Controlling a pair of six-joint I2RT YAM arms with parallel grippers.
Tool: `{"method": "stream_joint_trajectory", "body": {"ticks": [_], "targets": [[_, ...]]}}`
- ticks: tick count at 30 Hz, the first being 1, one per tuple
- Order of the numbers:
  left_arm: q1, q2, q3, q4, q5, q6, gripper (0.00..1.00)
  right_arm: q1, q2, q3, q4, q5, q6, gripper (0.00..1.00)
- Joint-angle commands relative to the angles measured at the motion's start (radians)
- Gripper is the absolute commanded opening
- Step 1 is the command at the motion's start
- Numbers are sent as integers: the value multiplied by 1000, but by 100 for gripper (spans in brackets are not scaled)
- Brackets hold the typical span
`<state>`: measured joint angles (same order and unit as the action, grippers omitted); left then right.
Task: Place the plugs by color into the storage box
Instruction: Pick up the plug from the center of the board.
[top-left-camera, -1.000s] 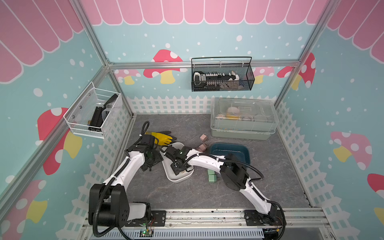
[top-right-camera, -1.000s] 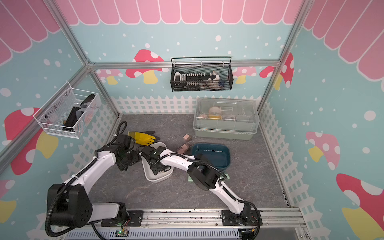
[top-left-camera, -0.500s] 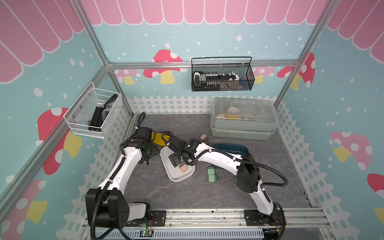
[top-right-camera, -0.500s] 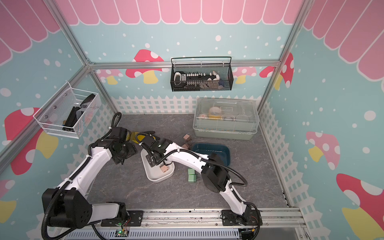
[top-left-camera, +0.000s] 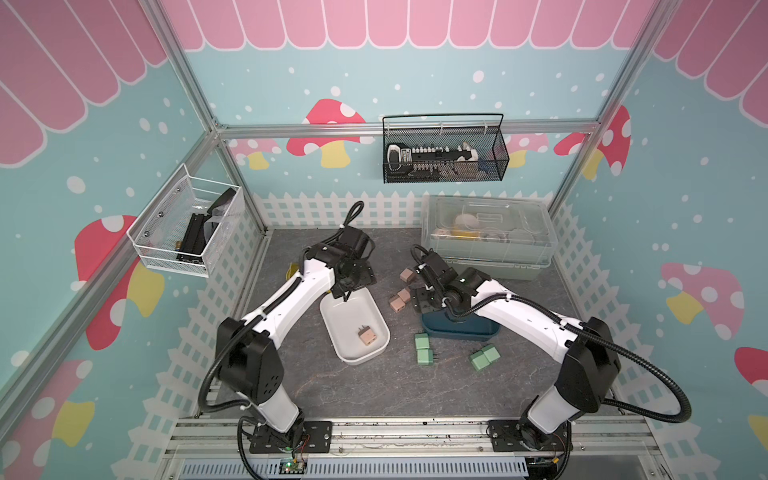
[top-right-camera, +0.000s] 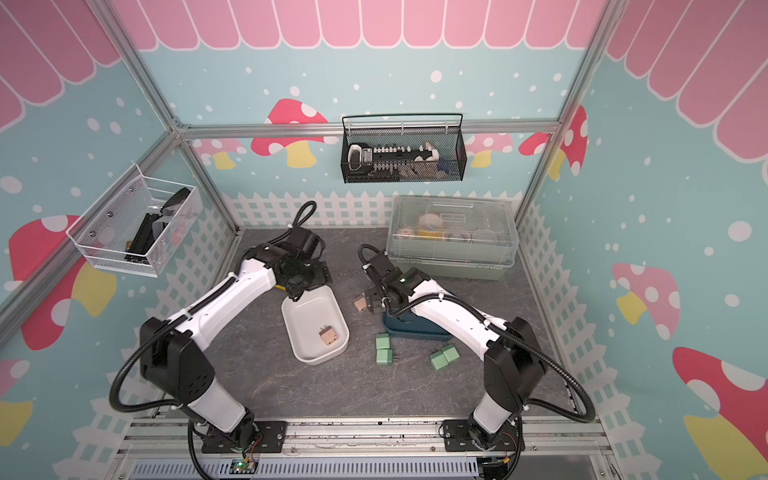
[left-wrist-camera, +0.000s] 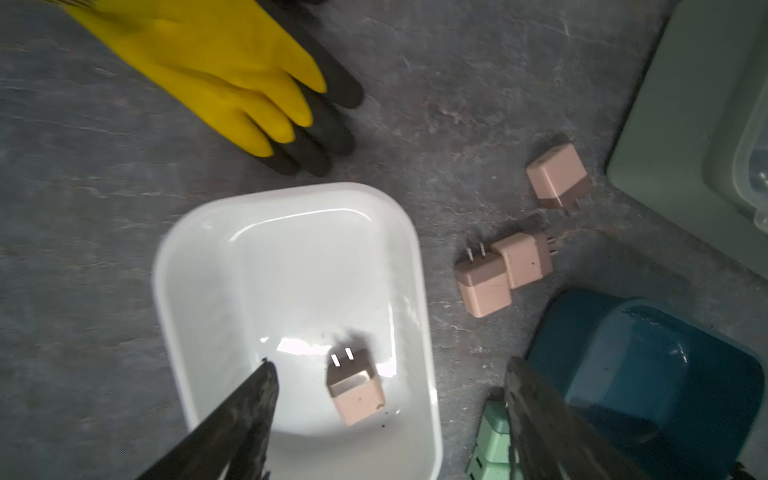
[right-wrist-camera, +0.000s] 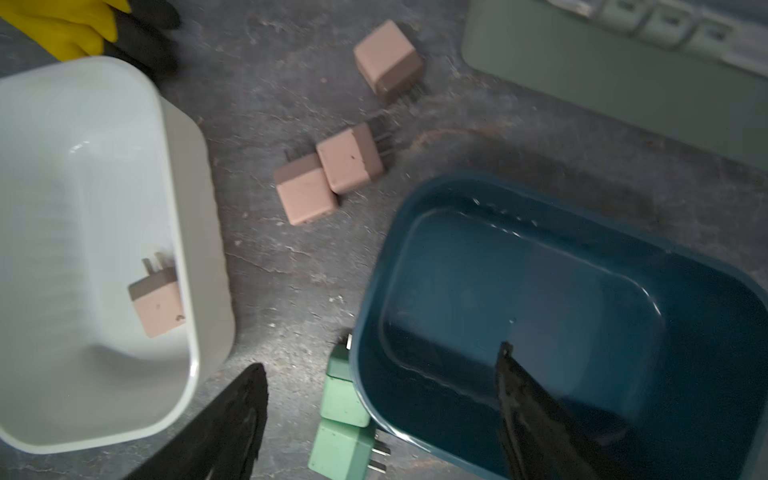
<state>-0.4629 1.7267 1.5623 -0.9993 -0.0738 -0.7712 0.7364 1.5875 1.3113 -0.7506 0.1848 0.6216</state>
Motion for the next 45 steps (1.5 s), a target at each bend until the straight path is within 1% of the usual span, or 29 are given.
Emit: {"method": "stream_joint_trajectory", "body": {"ticks": [1,5,8,11,18,27,35,45], "targets": [[-51,113,122,-17,79,-96,83,-11,-85,-96,27,-8,24,84],[-102,265,253,-4,147,-135,82,-52,-187,-225,48,-15,43,83],[-128,339,309,8,164,-157,81,-84,-251,-300,55,-30,50,84],[-144,386,320,25,177,-180,81,-104,-294,-346,53,-37,40,84],[-155,391,228,81,184,-243,81,-135,-328,-385,53,-54,8,84],[-144,363,105,76,115,-256,81,-149,-317,-412,96,-101,-9,84],[-136,407,148,30,75,-210,80,-150,-298,-410,116,-123,-16,83],[-99,414,108,19,66,-149,79,-151,-296,-412,119,-126,-31,83]]}}
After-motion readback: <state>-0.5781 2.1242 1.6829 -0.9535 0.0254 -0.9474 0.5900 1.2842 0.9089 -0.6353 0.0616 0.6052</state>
